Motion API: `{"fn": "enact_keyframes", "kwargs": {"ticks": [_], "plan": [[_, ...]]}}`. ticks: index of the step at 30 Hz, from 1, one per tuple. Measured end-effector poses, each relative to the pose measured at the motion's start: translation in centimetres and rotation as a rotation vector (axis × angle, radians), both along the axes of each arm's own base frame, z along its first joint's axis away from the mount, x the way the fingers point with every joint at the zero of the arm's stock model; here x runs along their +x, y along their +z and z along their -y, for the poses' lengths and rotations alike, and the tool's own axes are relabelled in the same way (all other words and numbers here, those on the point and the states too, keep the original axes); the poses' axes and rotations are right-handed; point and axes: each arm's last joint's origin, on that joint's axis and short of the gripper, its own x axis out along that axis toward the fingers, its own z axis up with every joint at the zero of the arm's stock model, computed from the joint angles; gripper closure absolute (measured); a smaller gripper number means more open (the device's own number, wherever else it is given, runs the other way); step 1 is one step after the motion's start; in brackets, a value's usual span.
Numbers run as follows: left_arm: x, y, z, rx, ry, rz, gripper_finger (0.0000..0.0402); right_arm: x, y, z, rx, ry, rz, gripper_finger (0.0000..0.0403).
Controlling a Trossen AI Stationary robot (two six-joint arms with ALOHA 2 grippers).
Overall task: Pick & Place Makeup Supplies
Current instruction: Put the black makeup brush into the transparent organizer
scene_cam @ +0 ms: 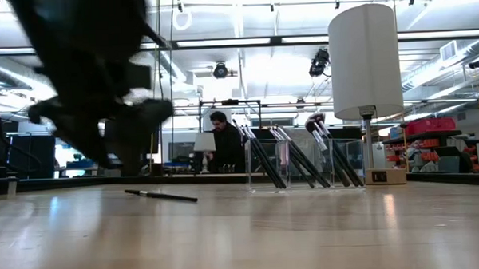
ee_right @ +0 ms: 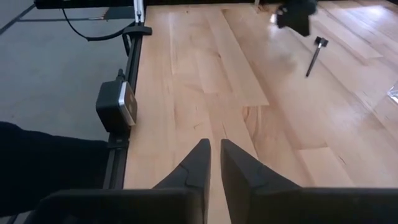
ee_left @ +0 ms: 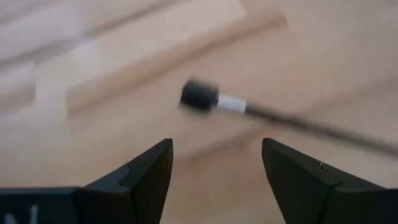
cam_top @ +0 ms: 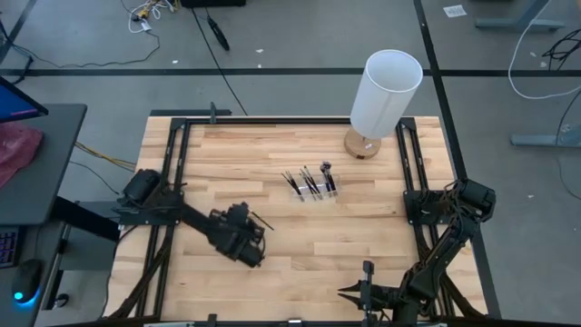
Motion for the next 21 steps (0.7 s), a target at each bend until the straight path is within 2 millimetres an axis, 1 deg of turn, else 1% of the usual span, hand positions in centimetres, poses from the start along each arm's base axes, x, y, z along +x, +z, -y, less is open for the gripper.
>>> {"fn": "enact_keyframes", "kwargs": {"ticks": [2,4,6,9,11,13,18,21], "plan": [[-0.7,0.2,0.9,-0.014,0.016,0.023,0.015,0.1,0.0,0.0,0.0,0.0,0.002,0.0362],[-1.0,0.2,1.7,0.013,0.047,0.109,0.015,0.2,0.0,0.1,-0.005,0.001,0.003,0.0362],[-0.9,-0.1,2.3,0.03,0.06,0.197,0.015,0.3,0.1,0.1,-0.01,0.004,0.006,0.0362],[-0.2,-1.1,2.5,0.052,0.083,0.284,0.015,0.5,0.2,0.1,-0.017,0.006,0.012,0.0362],[0.7,-2.0,2.2,0.051,0.098,0.314,0.015,0.7,0.2,0.2,-0.02,0.006,0.013,0.0362],[1.2,-2.8,1.5,0.058,0.112,0.289,0.015,0.7,0.2,0.2,-0.021,0.006,0.014,0.0362],[2.0,-4.3,-0.1,0.082,0.183,0.254,0.015,0.7,0.2,0.2,-0.018,0.005,0.014,0.0362],[2.3,-5.1,-0.7,0.112,0.204,0.252,0.015,0.6,0.2,0.1,-0.018,0.006,0.014,0.0362]]}}
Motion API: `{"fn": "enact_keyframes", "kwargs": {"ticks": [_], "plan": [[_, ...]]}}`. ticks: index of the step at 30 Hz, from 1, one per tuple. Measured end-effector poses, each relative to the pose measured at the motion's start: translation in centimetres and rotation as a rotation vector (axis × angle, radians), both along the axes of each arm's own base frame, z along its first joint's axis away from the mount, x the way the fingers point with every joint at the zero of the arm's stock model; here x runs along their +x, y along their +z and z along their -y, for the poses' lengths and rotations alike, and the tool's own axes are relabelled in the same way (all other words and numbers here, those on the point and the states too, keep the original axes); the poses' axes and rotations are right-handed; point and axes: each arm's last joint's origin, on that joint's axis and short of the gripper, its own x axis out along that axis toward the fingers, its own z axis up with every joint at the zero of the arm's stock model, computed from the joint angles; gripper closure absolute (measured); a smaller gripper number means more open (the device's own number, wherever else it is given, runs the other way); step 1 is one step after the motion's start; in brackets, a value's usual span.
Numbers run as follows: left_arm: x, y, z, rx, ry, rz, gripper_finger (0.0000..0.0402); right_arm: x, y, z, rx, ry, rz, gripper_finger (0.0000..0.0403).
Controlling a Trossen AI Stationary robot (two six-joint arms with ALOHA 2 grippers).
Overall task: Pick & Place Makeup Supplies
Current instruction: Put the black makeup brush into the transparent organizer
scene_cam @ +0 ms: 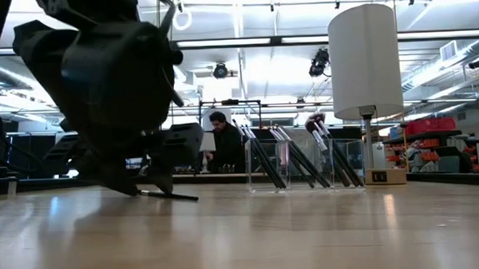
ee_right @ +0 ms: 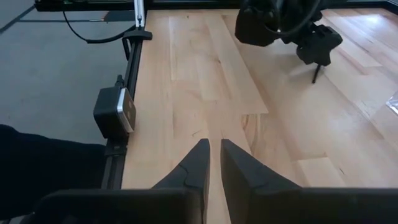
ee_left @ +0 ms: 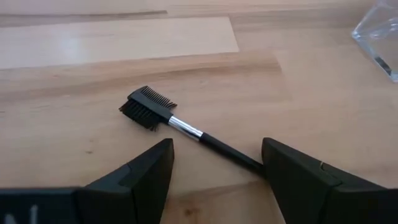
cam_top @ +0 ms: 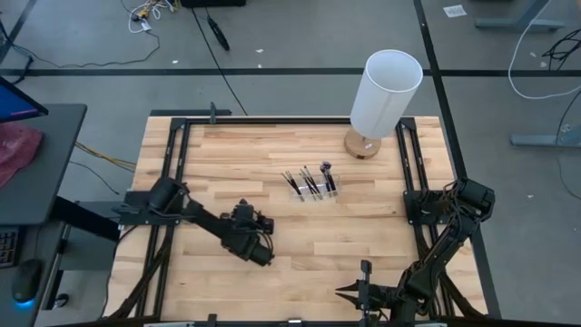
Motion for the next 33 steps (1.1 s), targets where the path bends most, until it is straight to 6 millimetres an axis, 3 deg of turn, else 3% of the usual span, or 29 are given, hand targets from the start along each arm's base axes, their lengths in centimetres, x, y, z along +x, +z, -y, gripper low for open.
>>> {"fn": "enact_keyframes", "kwargs": {"ticks": [8,16,21,33], "plan": [[-0.6,-0.2,0.2,-0.004,-0.027,-0.103,0.0153,0.0,0.0,0.0,0.003,-0.001,0.0,0.0362],[-2.1,3.5,2.4,-0.209,-0.2,-0.205,0.02,0.1,0.0,0.1,0.003,-0.004,0.0,0.0362],[-3.4,5.1,2.7,-0.205,-0.201,-0.235,0.0219,0.1,0.0,0.0,0.009,-0.004,0.004,0.0362],[-4.8,3.9,5.1,-0.126,-0.175,-0.146,0.0161,0.1,0.1,0.0,0.012,-0.002,0.008,0.0362]]}}
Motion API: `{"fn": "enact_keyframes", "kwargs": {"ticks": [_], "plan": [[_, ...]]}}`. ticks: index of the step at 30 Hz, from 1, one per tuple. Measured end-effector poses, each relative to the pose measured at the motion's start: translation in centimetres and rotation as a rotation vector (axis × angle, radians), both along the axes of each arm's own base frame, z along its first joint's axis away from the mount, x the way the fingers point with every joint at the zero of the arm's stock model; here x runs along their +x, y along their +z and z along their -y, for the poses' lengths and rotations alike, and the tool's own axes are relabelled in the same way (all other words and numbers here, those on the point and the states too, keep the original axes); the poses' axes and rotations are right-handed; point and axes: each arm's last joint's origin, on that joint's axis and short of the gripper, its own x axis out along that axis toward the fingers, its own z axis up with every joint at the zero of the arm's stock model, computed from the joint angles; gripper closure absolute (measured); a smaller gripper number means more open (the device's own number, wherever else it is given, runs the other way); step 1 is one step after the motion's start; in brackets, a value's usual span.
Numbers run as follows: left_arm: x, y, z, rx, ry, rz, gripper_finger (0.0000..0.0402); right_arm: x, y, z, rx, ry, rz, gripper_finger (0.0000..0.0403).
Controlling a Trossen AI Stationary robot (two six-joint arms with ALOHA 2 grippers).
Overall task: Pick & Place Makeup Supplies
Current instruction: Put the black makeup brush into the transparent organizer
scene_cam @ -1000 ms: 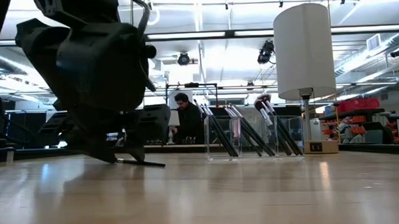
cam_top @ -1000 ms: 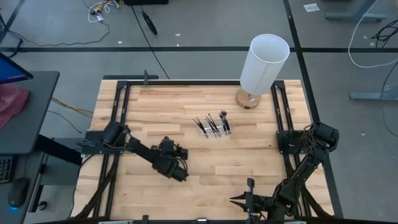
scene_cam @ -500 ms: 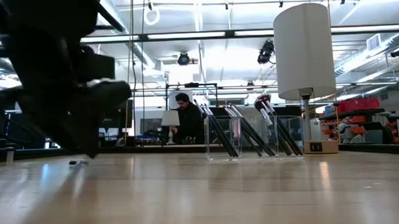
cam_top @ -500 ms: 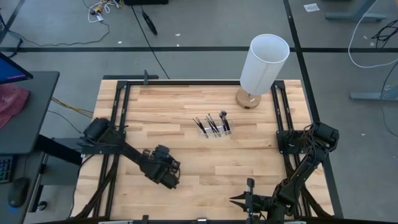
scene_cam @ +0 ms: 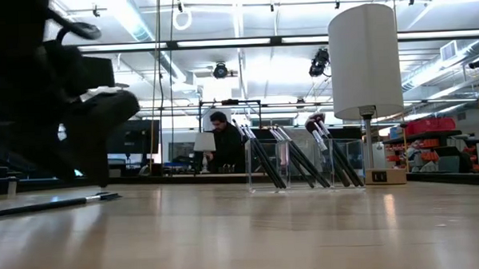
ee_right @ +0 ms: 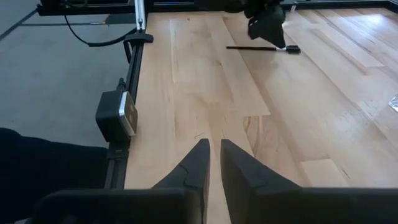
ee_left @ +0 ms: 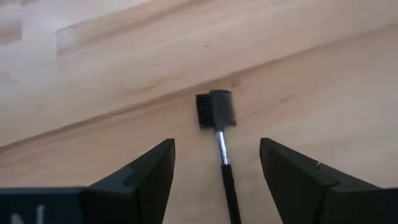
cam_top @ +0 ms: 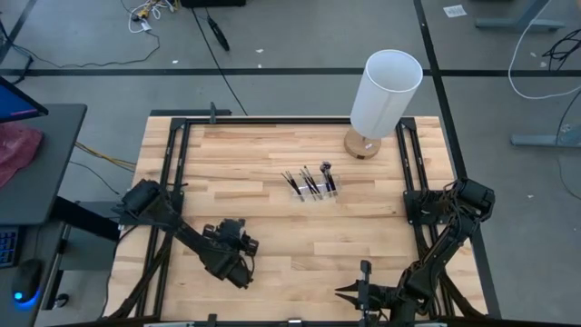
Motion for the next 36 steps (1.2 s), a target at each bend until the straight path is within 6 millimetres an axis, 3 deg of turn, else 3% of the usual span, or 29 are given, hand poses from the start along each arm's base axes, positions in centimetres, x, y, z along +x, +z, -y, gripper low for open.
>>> {"fn": "enact_keyframes", "kwargs": {"ticks": [6,13,17,25,29,36], "plan": [[0.1,-1.4,1.3,0.005,-0.093,-0.004,0.0174,0.0,0.0,0.0,0.002,0.0,0.0,0.0362],[-2.5,-1.6,3.0,0.059,-0.074,0.054,0.0183,0.0,0.0,0.0,0.007,-0.002,0.003,0.0362],[-3.5,-2.9,3.2,0.066,-0.043,0.115,0.0184,0.2,0.0,0.1,0.005,-0.005,0.003,0.0362],[-3.3,-5.1,3.5,0.135,-0.063,0.131,0.0187,0.7,0.1,0.4,0.011,-0.024,0.007,0.0362],[-3.6,-5.2,3.6,0.145,-0.082,0.125,0.0214,0.8,0.1,0.5,0.015,-0.028,0.008,0.0362],[-4.5,-5.9,4.0,0.158,-0.164,0.14,0.0301,0.8,0.1,0.4,0.022,-0.028,0.012,0.0362]]}}
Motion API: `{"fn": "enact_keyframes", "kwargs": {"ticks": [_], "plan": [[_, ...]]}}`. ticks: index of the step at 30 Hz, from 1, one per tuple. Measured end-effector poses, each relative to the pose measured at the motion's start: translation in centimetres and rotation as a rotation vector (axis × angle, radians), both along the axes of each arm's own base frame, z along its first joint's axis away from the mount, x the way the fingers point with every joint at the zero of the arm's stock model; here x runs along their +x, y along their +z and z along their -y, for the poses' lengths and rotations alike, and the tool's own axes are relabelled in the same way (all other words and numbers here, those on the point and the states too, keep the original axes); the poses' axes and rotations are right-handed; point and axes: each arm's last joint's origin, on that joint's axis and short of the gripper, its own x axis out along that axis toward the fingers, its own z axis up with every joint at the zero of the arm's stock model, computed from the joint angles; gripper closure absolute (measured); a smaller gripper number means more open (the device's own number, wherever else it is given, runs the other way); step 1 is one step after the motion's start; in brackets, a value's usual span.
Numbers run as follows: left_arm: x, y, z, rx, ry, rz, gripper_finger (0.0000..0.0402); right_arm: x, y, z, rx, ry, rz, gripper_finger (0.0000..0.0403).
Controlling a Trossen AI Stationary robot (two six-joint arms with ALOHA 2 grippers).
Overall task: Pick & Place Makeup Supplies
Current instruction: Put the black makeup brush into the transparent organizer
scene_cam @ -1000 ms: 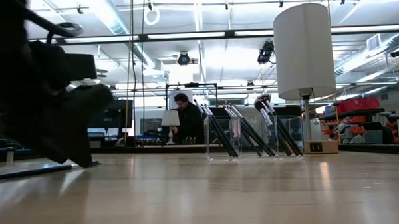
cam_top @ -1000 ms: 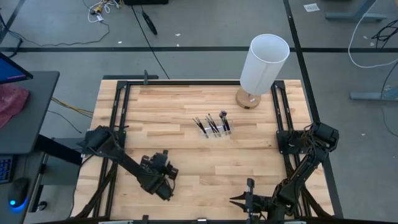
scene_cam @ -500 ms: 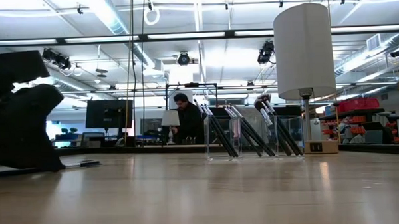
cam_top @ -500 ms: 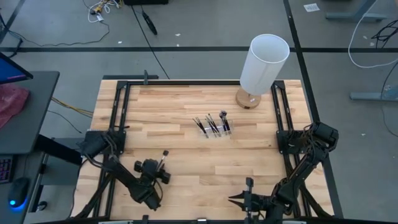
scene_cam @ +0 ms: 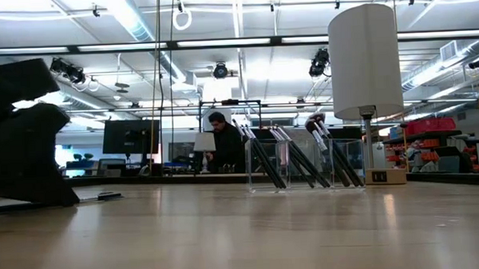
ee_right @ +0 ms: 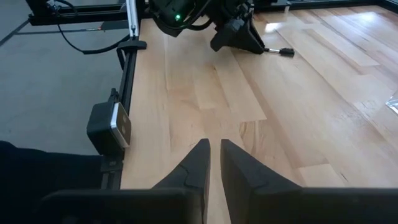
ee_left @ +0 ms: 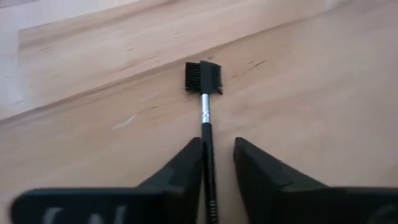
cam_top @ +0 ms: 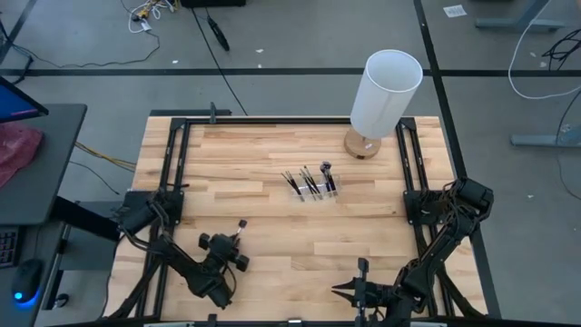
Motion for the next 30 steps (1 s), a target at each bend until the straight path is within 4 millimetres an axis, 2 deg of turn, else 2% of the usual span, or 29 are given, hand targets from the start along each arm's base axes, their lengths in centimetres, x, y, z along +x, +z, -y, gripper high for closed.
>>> {"fn": "enact_keyframes", "kwargs": {"ticks": [4,6,13,22,30], "plan": [[-1.2,-1.0,-0.1,0.028,-0.08,0.069,0.0366,0.0,0.0,0.0,0.002,0.0,0.001,0.0362],[-1.8,-1.3,0.0,0.038,-0.107,0.098,0.0387,0.0,0.0,-0.1,0.005,0.002,0.003,0.0362],[-2.8,-1.6,0.4,0.058,-0.166,0.127,0.0388,-0.1,0.0,-0.1,0.004,0.004,0.003,0.0362],[-2.2,-1.0,1.2,0.092,-0.211,0.125,0.0388,-0.1,0.0,-0.1,0.002,0.005,0.003,0.0362],[-1.3,0.4,2.5,0.028,-0.253,0.195,0.0391,0.1,0.0,0.0,0.002,0.0,0.003,0.0362]]}}
